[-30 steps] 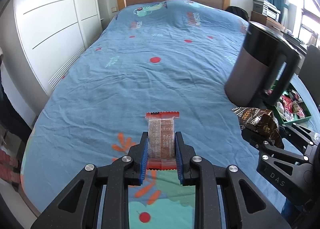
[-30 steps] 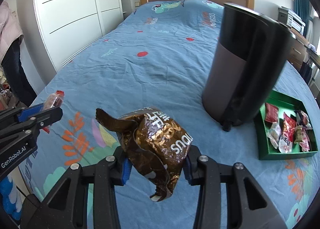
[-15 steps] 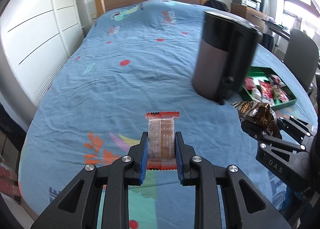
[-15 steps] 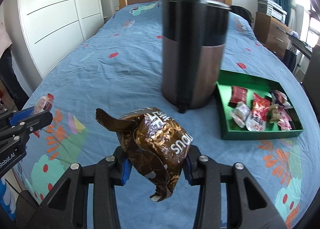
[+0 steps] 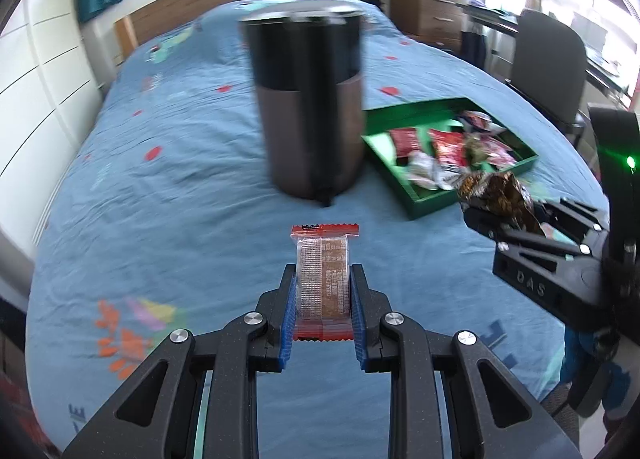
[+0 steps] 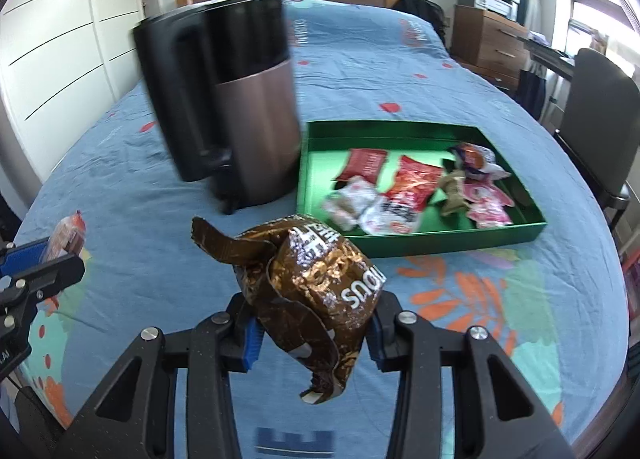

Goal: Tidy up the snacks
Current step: 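Carry the candy bar with left tool while right tool carries chocolate bag to tray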

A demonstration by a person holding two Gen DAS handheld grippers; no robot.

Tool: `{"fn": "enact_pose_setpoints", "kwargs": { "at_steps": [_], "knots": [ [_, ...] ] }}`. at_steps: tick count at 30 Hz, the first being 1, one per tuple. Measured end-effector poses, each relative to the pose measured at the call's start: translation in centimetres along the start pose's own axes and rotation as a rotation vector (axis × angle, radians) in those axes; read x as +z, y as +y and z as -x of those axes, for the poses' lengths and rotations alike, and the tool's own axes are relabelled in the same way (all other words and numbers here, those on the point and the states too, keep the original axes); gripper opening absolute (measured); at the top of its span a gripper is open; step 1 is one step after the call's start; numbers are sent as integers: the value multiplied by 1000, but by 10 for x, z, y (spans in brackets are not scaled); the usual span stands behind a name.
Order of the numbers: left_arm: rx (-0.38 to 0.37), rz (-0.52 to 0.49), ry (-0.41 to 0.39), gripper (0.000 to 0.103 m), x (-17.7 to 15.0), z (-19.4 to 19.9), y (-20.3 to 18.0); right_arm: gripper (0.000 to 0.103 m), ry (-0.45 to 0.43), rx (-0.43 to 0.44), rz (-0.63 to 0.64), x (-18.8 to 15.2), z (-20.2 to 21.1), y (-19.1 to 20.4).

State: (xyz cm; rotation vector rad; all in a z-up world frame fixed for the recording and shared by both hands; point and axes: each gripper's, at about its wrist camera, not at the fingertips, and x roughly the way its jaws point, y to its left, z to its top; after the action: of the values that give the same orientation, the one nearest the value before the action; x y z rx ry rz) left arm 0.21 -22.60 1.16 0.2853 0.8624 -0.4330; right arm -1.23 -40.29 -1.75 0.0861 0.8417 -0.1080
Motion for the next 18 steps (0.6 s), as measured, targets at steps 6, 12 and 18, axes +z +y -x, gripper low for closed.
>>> {"fn": "enact_pose_setpoints", "kwargs": {
  "at_steps": [6, 12, 18],
  "knots": [
    [-62, -57, 23, 20, 26, -25, -49, 103, -15, -70, -48, 11, -5, -61],
    [-70, -84, 20, 20, 65, -57, -86, 103, -33, -129, -80, 36, -20, -116],
    [-71, -97, 10, 21, 104, -91, -114, 103, -34, -154, -86, 60, -49, -150]
  ]
}}
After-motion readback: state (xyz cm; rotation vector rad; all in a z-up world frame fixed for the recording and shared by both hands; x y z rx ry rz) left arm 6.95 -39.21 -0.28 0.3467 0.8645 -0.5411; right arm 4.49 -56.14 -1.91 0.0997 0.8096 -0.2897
